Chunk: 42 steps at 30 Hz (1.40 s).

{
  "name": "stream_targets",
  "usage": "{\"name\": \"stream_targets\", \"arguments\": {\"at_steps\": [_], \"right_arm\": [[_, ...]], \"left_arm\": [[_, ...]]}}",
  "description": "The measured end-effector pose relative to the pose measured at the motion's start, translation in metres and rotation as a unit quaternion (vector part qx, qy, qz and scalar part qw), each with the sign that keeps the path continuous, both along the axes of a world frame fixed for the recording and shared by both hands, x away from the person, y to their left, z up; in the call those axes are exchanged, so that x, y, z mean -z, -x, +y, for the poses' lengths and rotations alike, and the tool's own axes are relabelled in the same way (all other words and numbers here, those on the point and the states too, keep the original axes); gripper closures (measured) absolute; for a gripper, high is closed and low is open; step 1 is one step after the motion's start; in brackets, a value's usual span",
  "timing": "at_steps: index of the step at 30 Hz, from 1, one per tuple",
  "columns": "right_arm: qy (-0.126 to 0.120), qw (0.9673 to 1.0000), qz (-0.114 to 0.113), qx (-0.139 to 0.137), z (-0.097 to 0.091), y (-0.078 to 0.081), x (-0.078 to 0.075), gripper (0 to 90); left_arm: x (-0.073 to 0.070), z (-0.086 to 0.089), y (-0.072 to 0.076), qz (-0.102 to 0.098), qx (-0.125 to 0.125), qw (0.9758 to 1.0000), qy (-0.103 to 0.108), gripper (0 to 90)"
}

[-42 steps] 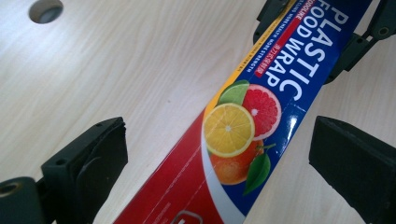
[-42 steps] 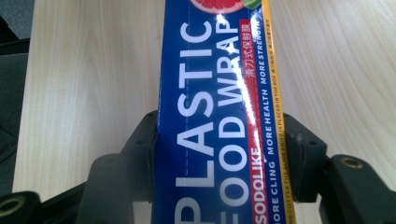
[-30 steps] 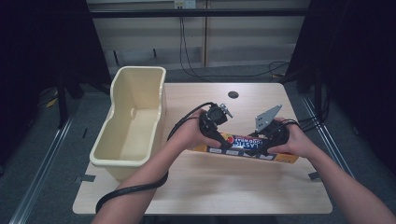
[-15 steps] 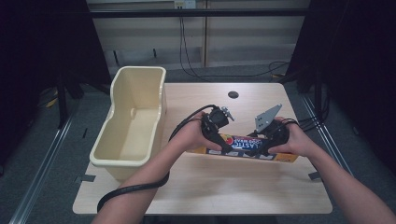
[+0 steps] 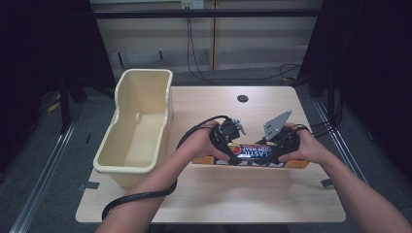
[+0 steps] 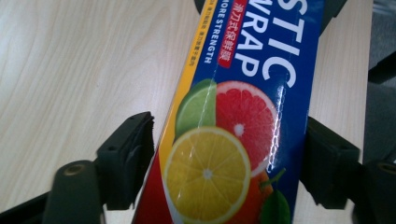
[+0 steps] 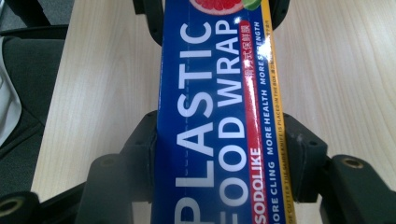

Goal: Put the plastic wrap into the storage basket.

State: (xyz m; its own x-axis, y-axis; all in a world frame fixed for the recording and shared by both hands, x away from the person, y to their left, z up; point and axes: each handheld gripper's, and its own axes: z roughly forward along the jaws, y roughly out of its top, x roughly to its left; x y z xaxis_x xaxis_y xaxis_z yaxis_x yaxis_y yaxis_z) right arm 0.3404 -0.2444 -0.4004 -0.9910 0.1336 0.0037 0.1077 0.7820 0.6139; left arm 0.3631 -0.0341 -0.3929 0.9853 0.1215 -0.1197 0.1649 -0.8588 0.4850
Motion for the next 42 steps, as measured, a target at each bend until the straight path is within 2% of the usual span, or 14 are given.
{"name": "stream_targets", "arguments": {"at_steps": [5,8,10,13,16,19,20,23,28,29,31,33,36,42], "right_arm": [[-0.004,0.9999,0.005,-0.011,0.002,0.000,0.000,40.9],[-0.007,0.9998,0.009,-0.019,0.001,0.000,0.000,40.8],[-0.016,0.9993,0.019,-0.028,0.001,-0.001,0.000,40.6],[-0.029,0.9987,0.024,-0.034,0.001,-0.002,0.000,39.4],[-0.047,0.9982,0.025,-0.029,0.002,-0.001,-0.002,34.4],[-0.066,0.9973,0.024,-0.021,0.002,-0.002,-0.003,27.8],[-0.068,0.9974,0.018,-0.011,0.001,-0.002,-0.004,24.2],[-0.070,0.9972,0.006,0.025,-0.004,-0.005,-0.005,15.3],[-0.065,0.9952,-0.013,0.072,-0.015,-0.007,-0.004,5.6],[-0.074,0.9922,-0.018,0.099,-0.021,-0.009,-0.004,4.2],[-0.081,0.9897,-0.019,0.117,-0.025,-0.009,-0.005,2.9],[-0.082,0.9871,-0.018,0.136,-0.029,-0.011,-0.005,1.8],[-0.076,0.9840,-0.025,0.159,-0.032,-0.011,-0.004,2.3],[-0.068,0.9830,-0.016,0.170,-0.035,-0.008,0.003,2.2]], "left_arm": [[-0.003,-0.004,0.003,0.011,0.005,0.9997,-0.020,32.4],[-0.004,-0.004,0.006,0.023,-0.009,0.9996,-0.016,34.6],[-0.009,-0.005,0.009,0.035,-0.010,0.9986,-0.039,35.5],[-0.015,-0.006,0.012,0.041,-0.020,0.9979,-0.046,36.8],[-0.022,-0.004,0.013,0.072,-0.035,0.9954,-0.052,38.6],[-0.023,-0.005,0.015,0.079,-0.054,0.9911,-0.092,40.0],[-0.022,-0.004,0.015,0.068,-0.050,0.9905,-0.108,40.1],[-0.022,0.001,0.017,0.062,-0.069,0.9878,-0.125,40.5],[-0.033,0.014,0.013,0.067,-0.093,0.9873,-0.110,40.5],[-0.037,0.018,0.011,0.065,-0.100,0.9869,-0.109,40.4],[-0.046,0.027,0.006,0.055,-0.113,0.9859,-0.111,40.4],[-0.051,0.033,0.004,0.061,-0.133,0.9829,-0.111,40.4],[-0.056,0.042,0.001,0.057,-0.150,0.9805,-0.113,40.4],[-0.063,0.056,-0.005,0.065,-0.172,0.9766,-0.111,40.5]]}}
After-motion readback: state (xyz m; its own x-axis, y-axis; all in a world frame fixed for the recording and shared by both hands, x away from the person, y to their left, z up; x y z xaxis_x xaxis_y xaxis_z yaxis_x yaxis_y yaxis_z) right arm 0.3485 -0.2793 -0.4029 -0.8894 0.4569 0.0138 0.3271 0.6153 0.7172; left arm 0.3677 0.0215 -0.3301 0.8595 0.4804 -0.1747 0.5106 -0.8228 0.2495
